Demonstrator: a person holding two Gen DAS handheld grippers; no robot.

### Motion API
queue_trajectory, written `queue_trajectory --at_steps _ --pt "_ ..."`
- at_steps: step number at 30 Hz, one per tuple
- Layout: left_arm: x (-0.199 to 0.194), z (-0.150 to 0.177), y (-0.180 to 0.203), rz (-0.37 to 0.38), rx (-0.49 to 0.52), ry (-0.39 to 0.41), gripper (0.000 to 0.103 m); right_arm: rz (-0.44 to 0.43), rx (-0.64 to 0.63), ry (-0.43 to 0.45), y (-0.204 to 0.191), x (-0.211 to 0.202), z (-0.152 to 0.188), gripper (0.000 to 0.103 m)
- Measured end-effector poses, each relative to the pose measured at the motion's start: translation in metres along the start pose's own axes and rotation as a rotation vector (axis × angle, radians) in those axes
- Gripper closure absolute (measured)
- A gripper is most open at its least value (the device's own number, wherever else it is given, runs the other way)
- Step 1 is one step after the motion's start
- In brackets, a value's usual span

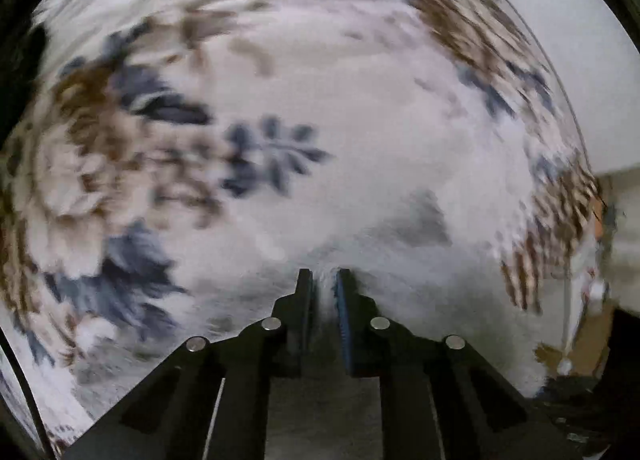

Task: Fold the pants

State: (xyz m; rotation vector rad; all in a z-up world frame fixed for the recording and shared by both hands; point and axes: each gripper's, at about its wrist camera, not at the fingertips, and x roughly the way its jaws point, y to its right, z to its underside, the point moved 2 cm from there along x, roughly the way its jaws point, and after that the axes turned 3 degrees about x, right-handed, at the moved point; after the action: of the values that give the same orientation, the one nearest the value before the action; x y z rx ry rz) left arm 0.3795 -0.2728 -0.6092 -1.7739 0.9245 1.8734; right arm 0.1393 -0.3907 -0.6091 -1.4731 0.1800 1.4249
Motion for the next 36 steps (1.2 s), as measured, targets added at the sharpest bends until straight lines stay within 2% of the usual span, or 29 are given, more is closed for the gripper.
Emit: queue_trajectory --at_steps 3,5,6,7,9,10,11,13,15,16,18,19,20,21,22,23,25,26,28,29,30,32,34,35,36 --pt "0.000 -0.006 -0.013 -0.016 -0.054 0.007 0.095 0.042 -0.020 -0.048 0.008 -0.004 0.007 0.091" --pt "-0.002 -0.008 -0.024 0.050 -0.128 0.010 0.094 0.048 -0.037 -0.126 0.010 0.005 0.008 0.088" --pt "-0.007 -0.007 -0.029 0.080 -0.155 0.020 0.093 0.029 -0.041 -0.173 0.008 0.009 0.007 0.083" --pt "-0.017 -0.004 -0.032 0.112 -0.184 0.042 0.090 0.011 -0.037 -0.175 0.005 0.005 0.004 0.077" --pt "-0.037 0.007 -0.037 0.140 -0.221 0.089 0.076 0.013 -0.083 -0.143 -0.010 -0.012 -0.006 0.030" --pt "-0.049 0.015 -0.040 0.127 -0.244 0.121 0.058 0.024 -0.108 -0.094 -0.020 -0.026 -0.013 0.024" --pt "-0.057 0.021 -0.044 0.111 -0.266 0.149 0.036 0.021 -0.132 -0.045 -0.029 -0.040 -0.020 0.023" --pt "-0.078 0.044 -0.056 0.099 -0.318 0.220 0.025 0.015 -0.174 -0.007 -0.048 -0.052 -0.034 0.023" --pt "-0.087 0.064 -0.068 0.072 -0.361 0.241 0.014 0.005 -0.224 0.002 -0.070 -0.049 -0.053 0.023" --pt "-0.091 0.077 -0.075 0.056 -0.387 0.254 0.005 0.020 -0.253 -0.006 -0.081 -0.041 -0.062 0.023" --pt "-0.088 0.102 -0.085 0.034 -0.461 0.265 0.003 0.054 -0.300 -0.048 -0.103 -0.009 -0.087 0.024" --pt "-0.084 0.108 -0.089 0.033 -0.493 0.262 0.003 0.053 -0.300 -0.086 -0.108 0.007 -0.096 0.031" --pt "-0.079 0.124 -0.098 0.038 -0.549 0.259 0.003 0.052 -0.289 -0.120 -0.111 0.023 -0.102 0.070" --pt "-0.076 0.134 -0.102 0.044 -0.581 0.258 0.003 0.070 -0.282 -0.129 -0.113 0.029 -0.104 0.077" --pt "-0.073 0.144 -0.109 0.053 -0.623 0.257 0.003 0.094 -0.301 -0.117 -0.116 0.028 -0.103 0.077" --pt "-0.070 0.155 -0.117 0.070 -0.662 0.257 0.003 0.119 -0.322 -0.066 -0.122 0.022 -0.102 0.077" --pt "-0.065 0.169 -0.128 0.085 -0.719 0.260 0.003 0.156 -0.309 0.013 -0.115 0.004 -0.106 0.078" --pt "-0.064 0.173 -0.131 0.097 -0.733 0.267 0.003 0.183 -0.301 0.020 -0.106 0.000 -0.109 0.077" --pt "-0.058 0.172 -0.137 0.141 -0.761 0.277 0.003 0.216 -0.311 -0.042 -0.098 0.012 -0.109 0.073" --pt "-0.056 0.168 -0.138 0.152 -0.768 0.282 0.003 0.199 -0.298 -0.115 -0.095 0.021 -0.107 0.066" --pt "-0.053 0.162 -0.140 0.174 -0.764 0.286 0.003 0.180 -0.280 -0.144 -0.092 0.023 -0.108 0.050" --pt "-0.047 0.148 -0.143 0.185 -0.748 0.278 0.004 0.153 -0.248 -0.149 -0.093 0.018 -0.110 0.035" --pt "-0.037 0.132 -0.144 0.182 -0.711 0.254 0.004 0.122 -0.241 -0.089 -0.101 0.008 -0.118 0.033" --pt "-0.031 0.123 -0.145 0.167 -0.687 0.243 0.009 0.117 -0.237 -0.073 -0.104 0.006 -0.122 0.028" --pt "-0.025 0.115 -0.145 0.156 -0.654 0.239 0.017 0.112 -0.233 -0.067 -0.106 0.008 -0.126 0.026"
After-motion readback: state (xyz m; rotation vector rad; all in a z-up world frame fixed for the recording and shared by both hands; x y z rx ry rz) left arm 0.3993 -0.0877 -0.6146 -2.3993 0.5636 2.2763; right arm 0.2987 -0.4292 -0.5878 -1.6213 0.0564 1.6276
